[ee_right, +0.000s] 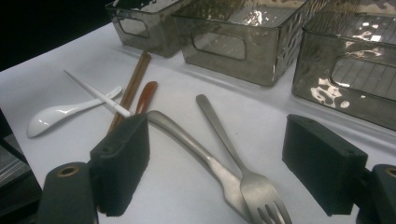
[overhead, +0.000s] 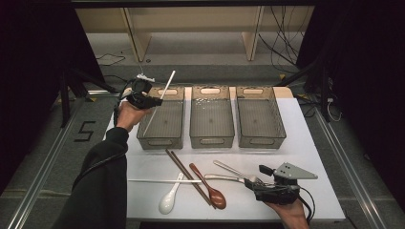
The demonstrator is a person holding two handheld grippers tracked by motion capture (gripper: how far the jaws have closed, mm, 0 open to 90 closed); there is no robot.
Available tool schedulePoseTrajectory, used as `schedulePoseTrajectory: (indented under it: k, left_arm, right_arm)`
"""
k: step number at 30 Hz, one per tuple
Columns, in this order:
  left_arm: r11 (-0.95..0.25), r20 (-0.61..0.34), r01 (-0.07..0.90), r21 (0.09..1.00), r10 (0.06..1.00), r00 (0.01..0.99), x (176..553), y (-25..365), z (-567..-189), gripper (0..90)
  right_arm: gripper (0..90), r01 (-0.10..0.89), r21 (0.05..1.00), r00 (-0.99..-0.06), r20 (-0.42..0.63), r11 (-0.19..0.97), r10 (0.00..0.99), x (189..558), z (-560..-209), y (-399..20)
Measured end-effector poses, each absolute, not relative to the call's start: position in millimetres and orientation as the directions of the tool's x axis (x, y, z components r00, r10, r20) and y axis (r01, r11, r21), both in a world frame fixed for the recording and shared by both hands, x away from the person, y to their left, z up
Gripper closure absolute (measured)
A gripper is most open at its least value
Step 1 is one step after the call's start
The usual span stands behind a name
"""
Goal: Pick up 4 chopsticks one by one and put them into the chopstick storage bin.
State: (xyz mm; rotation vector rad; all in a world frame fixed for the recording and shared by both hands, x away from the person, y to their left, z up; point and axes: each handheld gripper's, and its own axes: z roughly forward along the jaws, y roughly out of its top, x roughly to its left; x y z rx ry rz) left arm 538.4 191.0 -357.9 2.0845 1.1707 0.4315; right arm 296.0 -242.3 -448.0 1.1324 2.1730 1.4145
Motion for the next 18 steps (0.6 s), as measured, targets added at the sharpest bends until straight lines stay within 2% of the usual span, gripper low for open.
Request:
schedulePoseTrajectory:
  k: [18]
  left_arm:
    - [-0.35,-0.034,0.664,0.661,0.87,0.492,540,197,-389,84.0]
  right_arm:
    - [23.9,0.446,0.872,-0.64,0.153,0.202,0.753,296,-448,-242]
